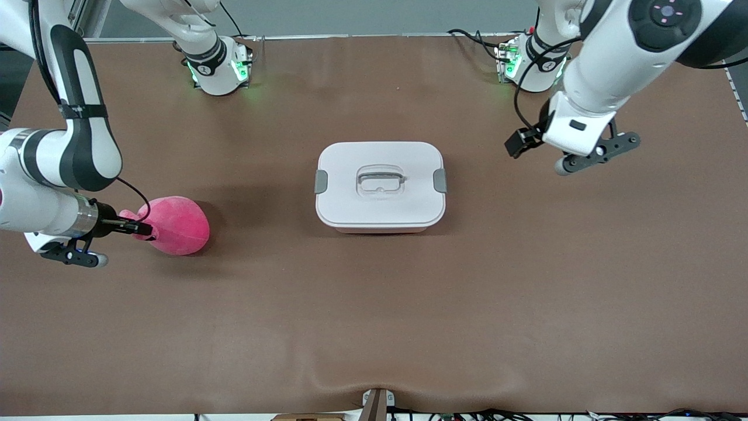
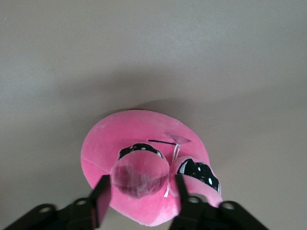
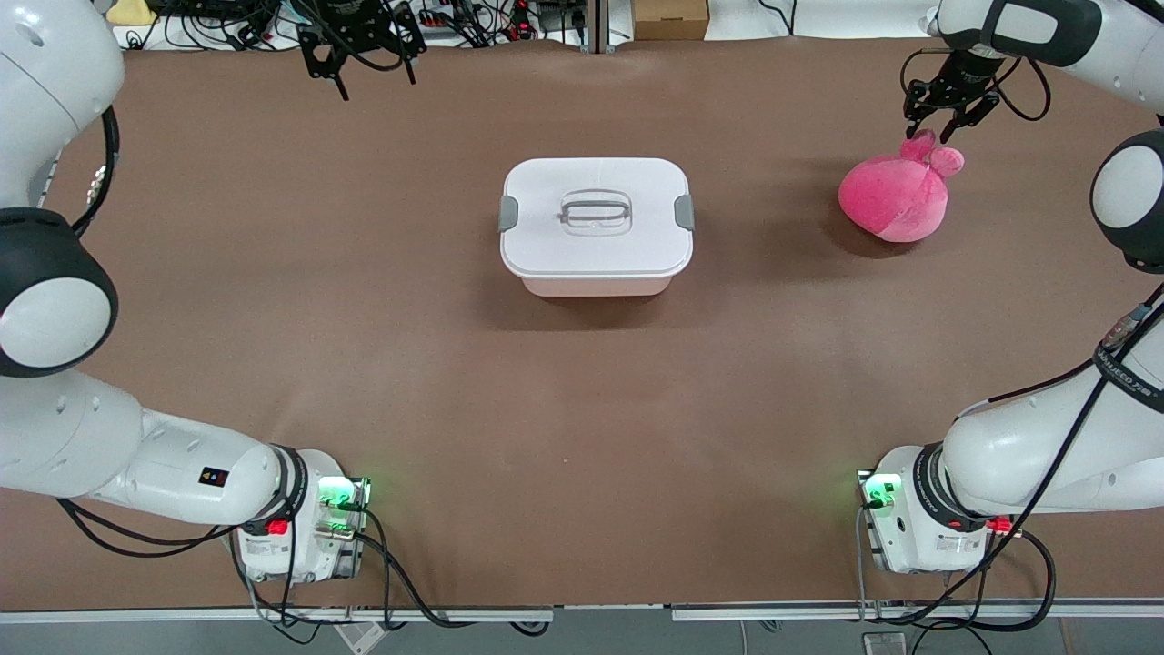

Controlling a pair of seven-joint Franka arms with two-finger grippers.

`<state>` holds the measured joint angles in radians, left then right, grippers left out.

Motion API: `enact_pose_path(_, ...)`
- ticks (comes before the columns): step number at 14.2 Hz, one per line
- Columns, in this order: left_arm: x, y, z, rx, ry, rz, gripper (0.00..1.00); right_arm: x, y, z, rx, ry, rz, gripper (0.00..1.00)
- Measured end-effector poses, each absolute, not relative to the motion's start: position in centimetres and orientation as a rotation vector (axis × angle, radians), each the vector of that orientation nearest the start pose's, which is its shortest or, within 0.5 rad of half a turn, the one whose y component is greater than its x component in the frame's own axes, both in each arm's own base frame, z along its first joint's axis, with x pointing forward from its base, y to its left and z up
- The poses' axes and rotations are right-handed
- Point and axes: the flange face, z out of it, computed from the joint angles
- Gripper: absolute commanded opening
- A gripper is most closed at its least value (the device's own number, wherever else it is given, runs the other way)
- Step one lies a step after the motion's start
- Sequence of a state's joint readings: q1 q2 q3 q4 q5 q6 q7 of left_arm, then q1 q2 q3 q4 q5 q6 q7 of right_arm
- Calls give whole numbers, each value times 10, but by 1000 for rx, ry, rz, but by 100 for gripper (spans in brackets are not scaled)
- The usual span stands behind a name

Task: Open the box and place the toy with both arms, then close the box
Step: 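Grasp the pink plush with the right gripper while the left grips the lid handle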

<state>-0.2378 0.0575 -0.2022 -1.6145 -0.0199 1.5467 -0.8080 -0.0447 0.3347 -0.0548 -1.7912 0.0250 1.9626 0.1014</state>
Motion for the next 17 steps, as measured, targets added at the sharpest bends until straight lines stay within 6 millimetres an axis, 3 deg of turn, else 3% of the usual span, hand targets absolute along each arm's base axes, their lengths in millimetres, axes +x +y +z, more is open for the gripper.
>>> enact_pose_path(8, 482, -293, 562, -2969, -738, 196, 100, 619, -54, 349, -3108, 324, 276, 1)
enact_pose_path(12, 468, -338, 533, -2869, -968, 212, 100, 621, -36, 366, -3106, 276, 344, 0)
enact_pose_path(17, 463, -403, 487, -2708, -1491, 159, 100, 632, -15, 407, -3112, 167, 343, 0)
